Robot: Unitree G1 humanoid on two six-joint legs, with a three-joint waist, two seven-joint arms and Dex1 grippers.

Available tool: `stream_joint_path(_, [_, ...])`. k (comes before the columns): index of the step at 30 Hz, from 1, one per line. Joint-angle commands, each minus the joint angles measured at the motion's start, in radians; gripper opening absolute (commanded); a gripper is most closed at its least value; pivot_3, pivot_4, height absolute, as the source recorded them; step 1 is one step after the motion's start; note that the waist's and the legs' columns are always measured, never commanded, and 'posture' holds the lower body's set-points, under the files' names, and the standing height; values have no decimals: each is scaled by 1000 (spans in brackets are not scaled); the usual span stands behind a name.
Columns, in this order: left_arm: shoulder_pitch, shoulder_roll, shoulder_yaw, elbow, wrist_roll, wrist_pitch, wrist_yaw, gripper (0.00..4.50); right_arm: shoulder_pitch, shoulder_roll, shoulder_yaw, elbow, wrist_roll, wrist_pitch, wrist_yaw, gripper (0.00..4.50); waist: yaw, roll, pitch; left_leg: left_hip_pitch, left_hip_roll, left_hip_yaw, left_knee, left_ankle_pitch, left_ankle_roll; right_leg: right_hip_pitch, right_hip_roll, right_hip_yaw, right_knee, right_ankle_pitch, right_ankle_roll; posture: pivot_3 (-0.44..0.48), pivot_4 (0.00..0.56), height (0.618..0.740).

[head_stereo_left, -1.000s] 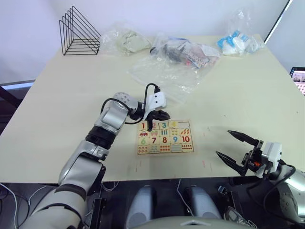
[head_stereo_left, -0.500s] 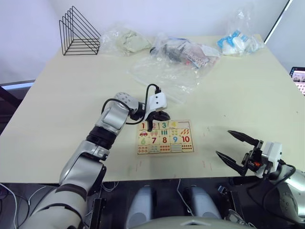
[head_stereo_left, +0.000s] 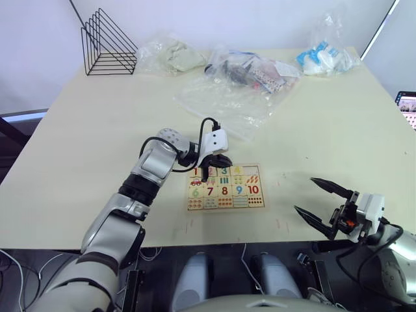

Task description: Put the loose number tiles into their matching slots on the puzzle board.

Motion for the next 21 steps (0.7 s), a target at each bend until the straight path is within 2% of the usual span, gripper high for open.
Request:
stream_joint_path(1, [3, -3, -6, -30, -1, -12, -7, 176, 6, -6, -11, -32, 6, -23, -7, 4500, 0, 0, 0, 0, 0, 0, 0, 0, 0, 0, 0, 0, 0, 0, 0, 0, 150, 740])
stream_joint_path(21, [-1, -12, -9, -24, -3, -16, 4, 176, 13, -4, -7, -33, 6, -26, -9, 4500, 0, 0, 0, 0, 0, 0, 0, 0, 0, 0, 0, 0, 0, 0, 0, 0, 150, 740])
